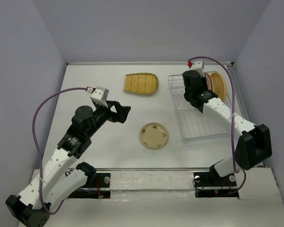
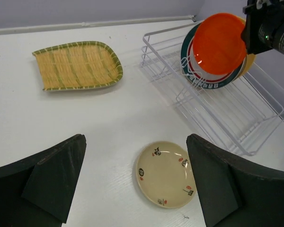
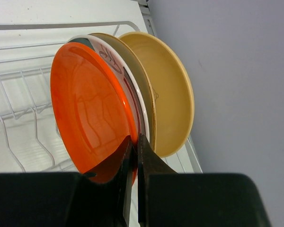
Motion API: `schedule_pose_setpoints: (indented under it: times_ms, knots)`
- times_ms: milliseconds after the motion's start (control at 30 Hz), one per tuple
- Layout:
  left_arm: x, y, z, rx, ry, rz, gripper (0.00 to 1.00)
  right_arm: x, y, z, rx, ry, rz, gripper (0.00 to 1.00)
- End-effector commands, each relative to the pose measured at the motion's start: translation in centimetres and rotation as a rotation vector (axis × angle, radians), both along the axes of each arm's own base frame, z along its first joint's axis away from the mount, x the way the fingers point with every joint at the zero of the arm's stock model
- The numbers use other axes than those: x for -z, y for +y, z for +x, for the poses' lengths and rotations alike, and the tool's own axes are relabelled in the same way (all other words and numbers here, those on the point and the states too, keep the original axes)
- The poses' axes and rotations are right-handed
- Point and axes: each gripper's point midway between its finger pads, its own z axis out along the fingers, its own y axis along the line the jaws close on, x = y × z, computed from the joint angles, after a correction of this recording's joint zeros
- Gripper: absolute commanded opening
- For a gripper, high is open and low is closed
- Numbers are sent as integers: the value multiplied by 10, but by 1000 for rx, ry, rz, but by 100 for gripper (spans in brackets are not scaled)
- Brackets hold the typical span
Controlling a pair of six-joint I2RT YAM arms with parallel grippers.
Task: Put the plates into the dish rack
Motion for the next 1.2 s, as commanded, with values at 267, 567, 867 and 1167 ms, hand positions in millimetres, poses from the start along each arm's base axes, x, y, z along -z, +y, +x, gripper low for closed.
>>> schedule_pose_setpoints:
  times_ms: [267, 567, 867, 1167]
  knots:
    - [12, -20, 10, 64, 70, 16, 99, -39, -14, 4, 49, -71, -21, 7]
    - [46, -48, 2, 165, 192, 24, 99, 9, 4, 18, 1, -1, 55, 7]
    - [97, -80, -12, 216, 369, 116, 99, 11, 18, 25, -41, -24, 146, 22]
    - [153, -74, -19, 83, 546, 10, 93, -14, 33, 8, -133, -112, 330, 48]
